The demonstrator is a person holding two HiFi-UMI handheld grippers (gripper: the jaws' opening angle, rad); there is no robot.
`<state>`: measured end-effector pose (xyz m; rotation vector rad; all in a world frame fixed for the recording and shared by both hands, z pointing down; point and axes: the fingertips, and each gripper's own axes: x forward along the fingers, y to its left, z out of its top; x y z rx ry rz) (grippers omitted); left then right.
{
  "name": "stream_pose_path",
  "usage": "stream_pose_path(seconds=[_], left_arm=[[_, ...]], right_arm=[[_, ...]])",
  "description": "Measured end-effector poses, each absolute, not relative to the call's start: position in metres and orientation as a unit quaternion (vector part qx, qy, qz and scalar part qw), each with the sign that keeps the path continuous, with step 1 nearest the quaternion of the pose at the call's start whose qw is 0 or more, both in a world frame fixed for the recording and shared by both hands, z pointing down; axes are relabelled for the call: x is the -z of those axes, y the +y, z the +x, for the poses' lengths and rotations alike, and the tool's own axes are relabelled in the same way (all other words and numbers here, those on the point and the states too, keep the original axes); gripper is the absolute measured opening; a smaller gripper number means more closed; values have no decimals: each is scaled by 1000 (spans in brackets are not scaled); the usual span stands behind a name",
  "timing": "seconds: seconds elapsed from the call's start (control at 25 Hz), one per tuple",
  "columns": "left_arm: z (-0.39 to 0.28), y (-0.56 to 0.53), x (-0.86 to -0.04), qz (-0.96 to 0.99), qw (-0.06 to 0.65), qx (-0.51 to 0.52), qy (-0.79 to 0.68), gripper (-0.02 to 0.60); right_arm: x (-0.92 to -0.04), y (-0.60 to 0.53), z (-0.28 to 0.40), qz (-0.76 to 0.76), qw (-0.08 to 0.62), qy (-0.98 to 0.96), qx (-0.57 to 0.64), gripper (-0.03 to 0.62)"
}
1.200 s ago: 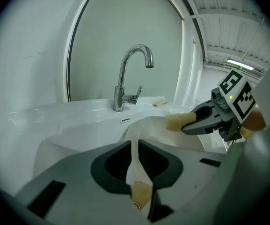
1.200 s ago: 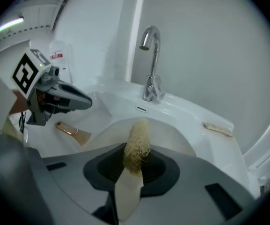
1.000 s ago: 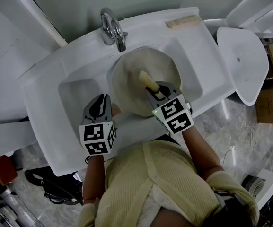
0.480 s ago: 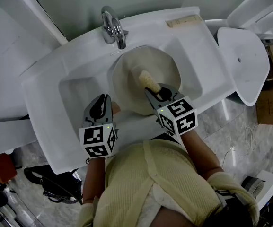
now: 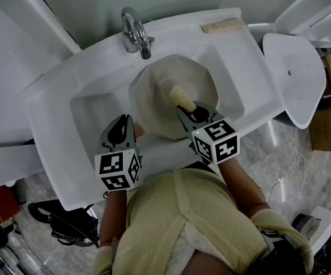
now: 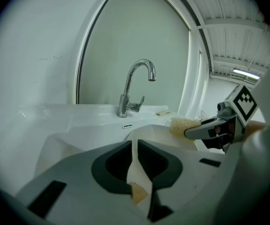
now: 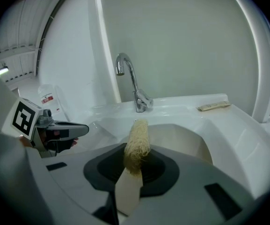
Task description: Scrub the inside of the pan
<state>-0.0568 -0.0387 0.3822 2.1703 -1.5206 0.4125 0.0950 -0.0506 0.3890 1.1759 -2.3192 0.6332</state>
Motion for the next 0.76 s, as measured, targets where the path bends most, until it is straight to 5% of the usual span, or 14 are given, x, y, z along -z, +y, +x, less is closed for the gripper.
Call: stream_pose_path(seconds=[0.76], left_arm=[[-54, -37, -387, 797, 220, -174, -535, 87]], right_arm=[[-388, -53, 93, 425, 220, -844, -242, 84]])
